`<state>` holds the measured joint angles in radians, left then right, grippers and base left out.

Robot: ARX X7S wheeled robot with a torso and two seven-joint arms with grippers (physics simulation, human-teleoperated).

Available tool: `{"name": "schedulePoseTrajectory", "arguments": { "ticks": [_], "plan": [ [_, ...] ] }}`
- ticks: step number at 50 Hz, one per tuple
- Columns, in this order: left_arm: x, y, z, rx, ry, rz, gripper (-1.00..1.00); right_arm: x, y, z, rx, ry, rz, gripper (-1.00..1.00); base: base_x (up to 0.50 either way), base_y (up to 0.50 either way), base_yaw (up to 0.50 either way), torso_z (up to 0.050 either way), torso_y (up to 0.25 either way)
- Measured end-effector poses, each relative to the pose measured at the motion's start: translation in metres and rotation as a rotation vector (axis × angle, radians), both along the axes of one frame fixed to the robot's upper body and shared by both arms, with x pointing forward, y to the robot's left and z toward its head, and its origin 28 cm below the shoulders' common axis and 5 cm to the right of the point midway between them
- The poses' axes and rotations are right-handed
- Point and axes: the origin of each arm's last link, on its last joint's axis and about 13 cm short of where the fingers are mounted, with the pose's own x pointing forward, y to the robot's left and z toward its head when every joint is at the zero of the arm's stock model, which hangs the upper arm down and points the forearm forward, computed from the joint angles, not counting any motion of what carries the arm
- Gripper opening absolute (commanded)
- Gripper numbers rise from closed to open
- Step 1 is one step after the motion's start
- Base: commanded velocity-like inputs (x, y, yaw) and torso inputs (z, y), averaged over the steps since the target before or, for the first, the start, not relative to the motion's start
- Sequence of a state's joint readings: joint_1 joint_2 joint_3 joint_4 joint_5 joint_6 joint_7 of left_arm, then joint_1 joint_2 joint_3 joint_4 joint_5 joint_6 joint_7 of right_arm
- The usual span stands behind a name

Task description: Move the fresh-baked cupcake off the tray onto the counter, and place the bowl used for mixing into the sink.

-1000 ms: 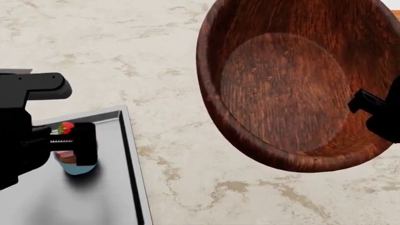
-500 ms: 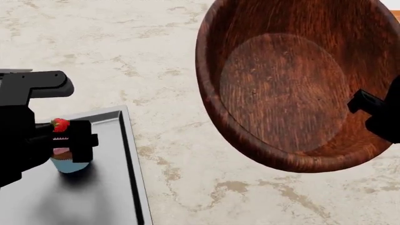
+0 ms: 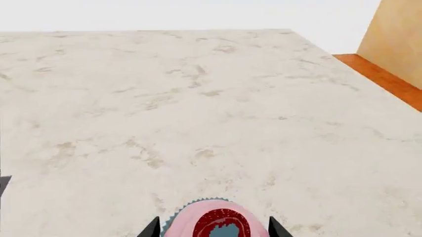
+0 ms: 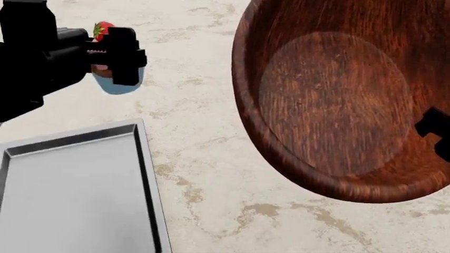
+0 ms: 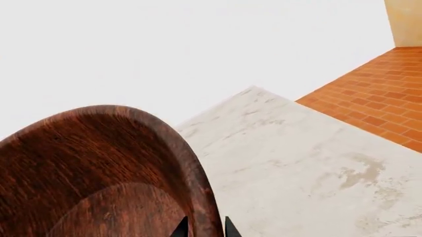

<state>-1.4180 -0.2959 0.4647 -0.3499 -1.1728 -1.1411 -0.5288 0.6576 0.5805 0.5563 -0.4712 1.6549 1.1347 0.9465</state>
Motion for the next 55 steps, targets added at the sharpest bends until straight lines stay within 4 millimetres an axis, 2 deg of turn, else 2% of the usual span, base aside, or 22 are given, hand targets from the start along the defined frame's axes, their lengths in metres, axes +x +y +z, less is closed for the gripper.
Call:
{"name": "schedulePoseTrajectory", "arguments": {
  "ticks": [9,14,19,29,43,52,53,54,55],
  "plan": [
    [0.032,-0.036,-0.001,0.023,0.011,-0.099,-1.00,-0.011,-0.003,0.001,0.007,-0.017,-0.023,-1.00,0.00,0.00,0.00,0.000,0.000],
    [0.039,-0.058,-0.014,0.071,0.040,-0.178,-1.00,-0.015,-0.004,0.002,0.010,-0.022,-0.033,-1.00,0.00,0.00,0.00,0.000,0.002],
    [0.042,-0.071,-0.032,0.129,0.070,-0.225,-1.00,-0.018,-0.006,0.000,0.016,-0.024,-0.042,-1.00,0.00,0.00,0.00,0.000,0.000],
    [0.044,-0.078,-0.068,0.222,0.121,-0.246,-1.00,-0.022,-0.011,-0.003,0.024,-0.026,-0.055,-1.00,0.00,0.00,0.00,0.000,0.000],
    [0.039,-0.079,-0.109,0.257,0.208,-0.268,-1.00,-0.026,-0.015,-0.007,0.029,-0.029,-0.068,-1.00,0.00,0.00,0.00,0.000,0.001],
    [0.038,-0.082,-0.114,0.276,0.197,-0.270,-1.00,-0.028,-0.017,-0.005,0.029,-0.033,-0.073,-1.00,0.00,0.00,0.00,0.000,0.000],
    [0.038,-0.082,-0.114,0.278,0.197,-0.269,1.00,-0.028,-0.018,-0.004,0.029,-0.034,-0.074,-1.00,0.00,0.00,0.00,0.000,0.000],
    [0.037,-0.082,-0.116,0.278,0.206,-0.270,-1.00,-0.028,-0.018,-0.004,0.029,-0.035,-0.074,-1.00,0.00,0.00,0.00,0.000,0.000],
    [0.038,-0.081,-0.117,0.290,0.203,-0.264,1.00,-0.028,-0.018,-0.004,0.029,-0.036,-0.074,-1.00,0.00,0.00,0.00,0.000,0.000]
  ]
}}
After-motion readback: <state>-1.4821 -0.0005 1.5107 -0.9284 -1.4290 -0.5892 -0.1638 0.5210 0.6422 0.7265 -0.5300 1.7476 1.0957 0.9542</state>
